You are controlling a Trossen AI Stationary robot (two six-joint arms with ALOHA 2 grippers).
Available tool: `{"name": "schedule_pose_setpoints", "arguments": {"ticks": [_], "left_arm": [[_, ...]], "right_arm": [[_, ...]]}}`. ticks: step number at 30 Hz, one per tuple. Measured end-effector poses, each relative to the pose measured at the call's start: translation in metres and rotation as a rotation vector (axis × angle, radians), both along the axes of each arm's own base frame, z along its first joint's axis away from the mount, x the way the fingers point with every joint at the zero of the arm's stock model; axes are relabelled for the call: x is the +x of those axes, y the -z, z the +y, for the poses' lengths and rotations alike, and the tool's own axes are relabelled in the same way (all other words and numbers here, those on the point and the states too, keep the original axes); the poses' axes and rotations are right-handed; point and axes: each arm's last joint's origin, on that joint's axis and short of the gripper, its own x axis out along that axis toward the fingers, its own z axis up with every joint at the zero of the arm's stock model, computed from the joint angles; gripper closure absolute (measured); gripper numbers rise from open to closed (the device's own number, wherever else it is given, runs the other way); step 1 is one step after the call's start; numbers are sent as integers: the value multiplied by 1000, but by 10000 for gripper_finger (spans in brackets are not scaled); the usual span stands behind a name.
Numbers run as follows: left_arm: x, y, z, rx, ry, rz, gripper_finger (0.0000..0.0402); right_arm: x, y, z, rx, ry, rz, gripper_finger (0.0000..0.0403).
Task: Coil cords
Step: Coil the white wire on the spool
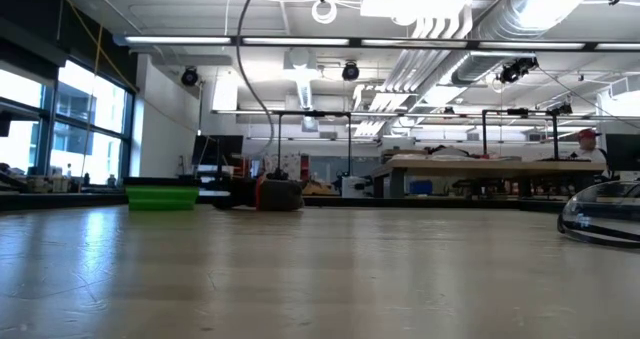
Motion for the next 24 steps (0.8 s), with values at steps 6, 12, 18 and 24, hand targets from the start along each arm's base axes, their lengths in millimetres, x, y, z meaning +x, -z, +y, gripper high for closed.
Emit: {"name": "schedule_pose_setpoints", "arguments": {"ticks": [6, 12, 18, 24], "left_arm": [[0, 1, 1, 2, -20, 9, 402], [1, 9, 3, -25, -86, 70, 401], [15, 28, 9, -119, -99, 48, 402], [28, 35, 13, -231, -84, -52, 401]], "right_arm": [[0, 1, 0, 3, 0, 12, 396], [0, 5, 7, 28, -21, 47, 400], [1, 5, 23, 30, -111, 48, 402], [2, 4, 33, 29, -138, 32, 402]]}}
